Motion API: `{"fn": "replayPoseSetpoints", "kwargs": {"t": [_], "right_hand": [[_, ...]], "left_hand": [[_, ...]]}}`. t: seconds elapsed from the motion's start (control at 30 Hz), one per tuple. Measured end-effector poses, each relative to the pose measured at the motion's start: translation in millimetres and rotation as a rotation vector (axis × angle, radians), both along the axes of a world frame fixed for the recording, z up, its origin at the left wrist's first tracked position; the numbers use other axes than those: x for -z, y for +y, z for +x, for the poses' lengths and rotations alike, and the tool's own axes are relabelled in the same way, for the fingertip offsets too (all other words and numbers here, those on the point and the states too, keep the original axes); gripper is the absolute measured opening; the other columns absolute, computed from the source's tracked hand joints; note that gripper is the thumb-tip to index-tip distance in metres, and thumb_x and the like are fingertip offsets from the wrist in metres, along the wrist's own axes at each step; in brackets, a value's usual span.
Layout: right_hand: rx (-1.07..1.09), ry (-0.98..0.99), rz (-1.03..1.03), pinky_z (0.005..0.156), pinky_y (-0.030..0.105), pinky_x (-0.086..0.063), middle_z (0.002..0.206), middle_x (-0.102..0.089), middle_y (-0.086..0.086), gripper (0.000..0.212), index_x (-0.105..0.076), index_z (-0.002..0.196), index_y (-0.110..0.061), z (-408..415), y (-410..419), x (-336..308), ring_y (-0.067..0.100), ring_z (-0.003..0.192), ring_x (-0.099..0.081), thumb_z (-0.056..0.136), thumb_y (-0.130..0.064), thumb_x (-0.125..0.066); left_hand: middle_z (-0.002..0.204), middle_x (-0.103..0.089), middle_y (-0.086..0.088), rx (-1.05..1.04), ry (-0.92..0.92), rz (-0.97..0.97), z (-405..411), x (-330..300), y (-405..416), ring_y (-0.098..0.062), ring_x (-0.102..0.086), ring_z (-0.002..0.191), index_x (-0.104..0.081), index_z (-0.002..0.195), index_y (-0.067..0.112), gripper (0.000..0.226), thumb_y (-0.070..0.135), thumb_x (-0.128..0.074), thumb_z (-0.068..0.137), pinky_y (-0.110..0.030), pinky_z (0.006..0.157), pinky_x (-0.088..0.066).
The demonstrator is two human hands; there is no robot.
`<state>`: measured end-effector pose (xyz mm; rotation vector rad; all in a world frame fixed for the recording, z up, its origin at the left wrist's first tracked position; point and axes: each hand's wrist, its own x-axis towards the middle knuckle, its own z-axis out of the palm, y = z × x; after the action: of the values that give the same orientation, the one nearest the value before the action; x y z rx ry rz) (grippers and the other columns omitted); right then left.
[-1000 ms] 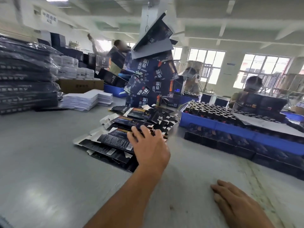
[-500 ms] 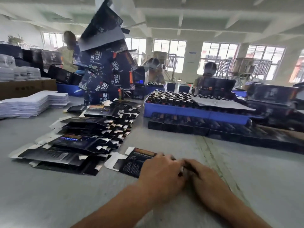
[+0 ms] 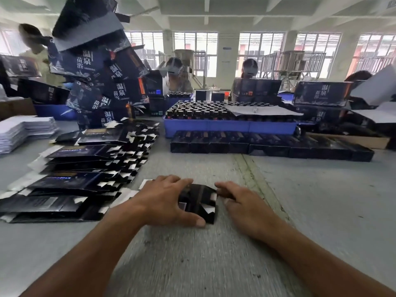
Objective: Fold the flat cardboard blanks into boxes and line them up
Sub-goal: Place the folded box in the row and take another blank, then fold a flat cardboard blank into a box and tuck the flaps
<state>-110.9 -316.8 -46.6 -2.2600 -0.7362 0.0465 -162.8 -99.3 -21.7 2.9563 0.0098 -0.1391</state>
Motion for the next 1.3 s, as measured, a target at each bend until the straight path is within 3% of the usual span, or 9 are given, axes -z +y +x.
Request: {"fn": "replayPoseSetpoints", "kwargs": {"t": [0.13, 0.3, 0.43, 0.53, 0.67, 0.77, 1.0, 1.17, 1.3], "right_hand": [[-0.003, 0.012, 0.024, 0.076, 0.005, -0.033, 0.131, -0.060, -0.014, 0.045, -0.045, 0.145, -0.034, 0.1, -0.3, -0.9, -0.006, 0.106, -0.051, 0.104, -0.017, -0.045], [0.039, 0.071, 0.159, 0.076, 0.009, -0.041, 0.120, -0.060, -0.015, 0.041, -0.050, 0.141, -0.031, 0.6, -3.9, -5.2, -0.007, 0.103, -0.055, 0.103, -0.016, -0.046], [0.102, 0.103, 0.281, 0.063, 0.005, -0.046, 0.119, -0.064, -0.012, 0.036, -0.054, 0.135, -0.030, 1.5, -7.7, -9.5, -0.005, 0.098, -0.059, 0.102, -0.015, -0.050], [0.124, 0.164, 0.409, 0.067, 0.010, -0.049, 0.114, -0.068, -0.011, 0.032, -0.057, 0.127, -0.032, 2.4, -13.0, -11.8, -0.001, 0.098, -0.064, 0.099, -0.017, -0.058], [0.165, 0.277, 0.570, 0.080, 0.035, -0.061, 0.100, -0.075, 0.002, 0.013, -0.063, 0.100, -0.022, 4.1, -16.8, -15.6, 0.018, 0.093, -0.073, 0.092, -0.015, -0.070], [0.106, 0.285, 0.617, 0.072, 0.031, -0.063, 0.092, -0.077, 0.006, 0.011, -0.064, 0.089, -0.014, 4.1, -18.0, -18.9, 0.019, 0.085, -0.075, 0.088, -0.009, -0.074], [-0.045, 0.316, 0.591, 0.067, 0.026, -0.061, 0.099, -0.077, -0.002, 0.032, -0.064, 0.121, -0.028, -2.8, -16.3, -20.1, 0.015, 0.087, -0.076, 0.093, -0.014, -0.070], [-0.016, 0.220, 0.581, 0.060, 0.022, -0.058, 0.106, -0.074, -0.001, 0.039, -0.059, 0.115, -0.043, -3.0, -15.4, -21.8, 0.010, 0.085, -0.075, 0.094, -0.010, -0.067], [0.040, 0.086, 0.533, 0.059, 0.021, -0.057, 0.102, -0.074, -0.004, 0.041, -0.057, 0.127, -0.034, -4.6, -13.3, -22.2, 0.007, 0.081, -0.073, 0.096, -0.008, -0.063]], "left_hand": [[0.147, -0.038, 0.003, -0.008, -0.054, 0.055, 2.5, -0.2, -3.7, -0.020, -0.036, 0.133, -0.018, 0.155, 0.041, 0.128, 0.101, -0.052, 0.047, -0.039, 0.108, -0.035], [0.126, -0.041, 0.008, 0.001, -0.145, -0.019, 0.8, -2.8, -8.8, -0.015, -0.047, 0.111, -0.034, 0.149, 0.038, 0.125, 0.102, -0.052, 0.044, -0.036, 0.097, -0.048], [0.120, -0.041, 0.010, 0.038, -0.291, 0.041, -2.4, -3.7, -16.3, -0.009, -0.044, 0.101, -0.043, 0.138, 0.038, 0.114, 0.103, -0.047, 0.045, -0.032, 0.092, -0.045], [0.132, -0.047, 0.010, 0.058, -0.398, 0.094, -3.0, -3.1, -24.0, -0.010, -0.046, 0.109, -0.039, 0.138, 0.034, 0.112, 0.102, -0.042, 0.050, -0.036, 0.098, -0.037], [0.135, -0.053, 0.015, 0.096, -0.500, 0.048, -4.1, -4.0, -29.2, -0.010, -0.047, 0.123, -0.033, 0.140, 0.035, 0.103, 0.096, -0.047, 0.058, -0.037, 0.106, -0.030], [0.134, -0.052, 0.018, 0.137, -0.572, 0.013, -7.4, -4.2, -32.6, -0.009, -0.047, 0.121, -0.031, 0.141, 0.039, 0.096, 0.090, -0.052, 0.062, -0.032, 0.103, -0.027], [0.135, -0.054, 0.003, 0.214, -0.663, 0.102, -10.6, -4.0, -37.3, -0.024, -0.055, 0.116, -0.041, 0.143, 0.045, 0.080, 0.070, -0.068, 0.072, -0.047, 0.101, -0.038], [0.136, -0.053, -0.004, 0.219, -0.675, 0.102, -12.3, -7.7, -38.9, -0.028, -0.054, 0.118, -0.050, 0.141, 0.043, 0.070, 0.071, -0.057, 0.077, -0.049, 0.101, -0.038], [0.137, -0.051, -0.002, 0.209, -0.680, 0.023, -13.4, -8.2, -38.7, -0.026, -0.050, 0.123, -0.049, 0.141, 0.044, 0.069, 0.072, -0.055, 0.078, -0.043, 0.103, -0.032]]}}
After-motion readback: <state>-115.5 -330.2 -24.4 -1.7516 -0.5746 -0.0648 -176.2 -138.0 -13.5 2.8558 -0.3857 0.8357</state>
